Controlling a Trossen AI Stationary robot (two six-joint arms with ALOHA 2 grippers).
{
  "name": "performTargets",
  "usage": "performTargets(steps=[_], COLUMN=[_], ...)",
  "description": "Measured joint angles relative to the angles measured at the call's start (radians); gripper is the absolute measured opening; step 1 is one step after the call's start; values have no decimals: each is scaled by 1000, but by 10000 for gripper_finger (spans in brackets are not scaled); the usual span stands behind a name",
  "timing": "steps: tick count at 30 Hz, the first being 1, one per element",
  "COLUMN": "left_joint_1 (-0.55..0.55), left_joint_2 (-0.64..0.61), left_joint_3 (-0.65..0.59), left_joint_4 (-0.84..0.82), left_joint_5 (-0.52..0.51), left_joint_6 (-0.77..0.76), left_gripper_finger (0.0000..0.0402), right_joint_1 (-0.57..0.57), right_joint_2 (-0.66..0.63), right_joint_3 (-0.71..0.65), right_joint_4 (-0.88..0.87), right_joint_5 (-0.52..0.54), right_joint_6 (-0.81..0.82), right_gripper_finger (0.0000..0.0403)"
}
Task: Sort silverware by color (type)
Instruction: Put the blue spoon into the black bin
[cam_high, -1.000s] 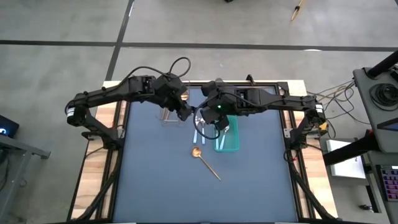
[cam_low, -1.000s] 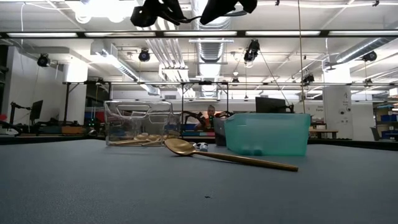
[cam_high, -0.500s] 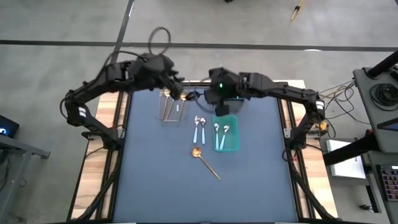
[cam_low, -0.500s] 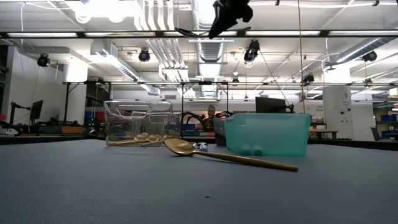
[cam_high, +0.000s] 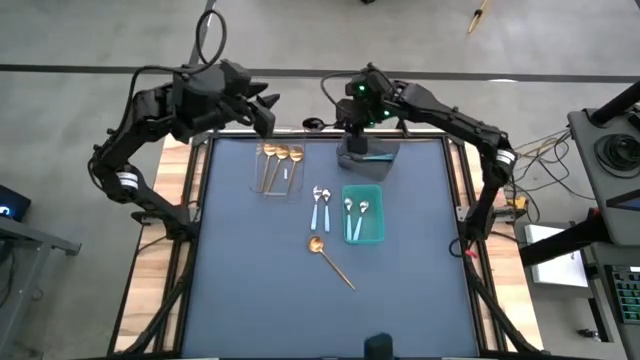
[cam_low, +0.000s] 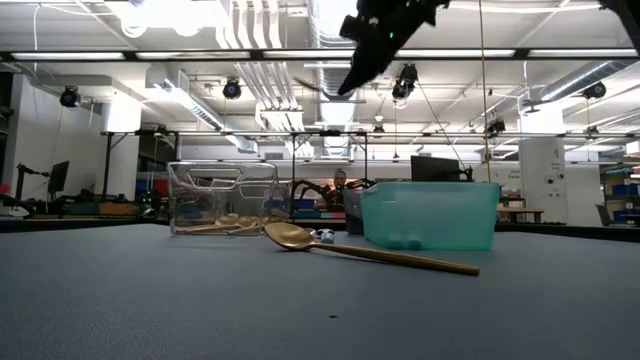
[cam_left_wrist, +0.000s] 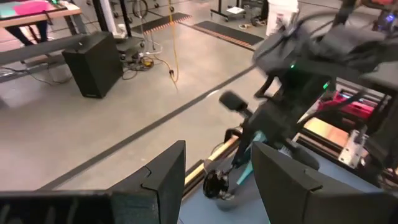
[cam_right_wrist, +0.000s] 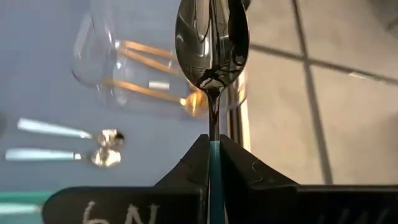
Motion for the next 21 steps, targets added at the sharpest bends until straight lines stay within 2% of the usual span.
performTargets(steps=[4, 12, 21], left_joint_1=[0, 0, 0], left_joint_2=[0, 3, 3], left_joint_3=[1, -1, -1], left_joint_4=[0, -45, -52], left_joint_5=[-16, -21, -98], left_joint_6=[-9, -59, -76], left_gripper_finger=[165, 165, 165], right_joint_1=[-53, -174, -276], right_joint_2=[62, 172, 184], right_joint_3=[0, -3, -63], right_joint_4=[-48, -264, -349], right_joint_5=[-17, -16, -29], right_joint_6=[-39, -88, -134], right_gripper_finger=[9, 9, 10])
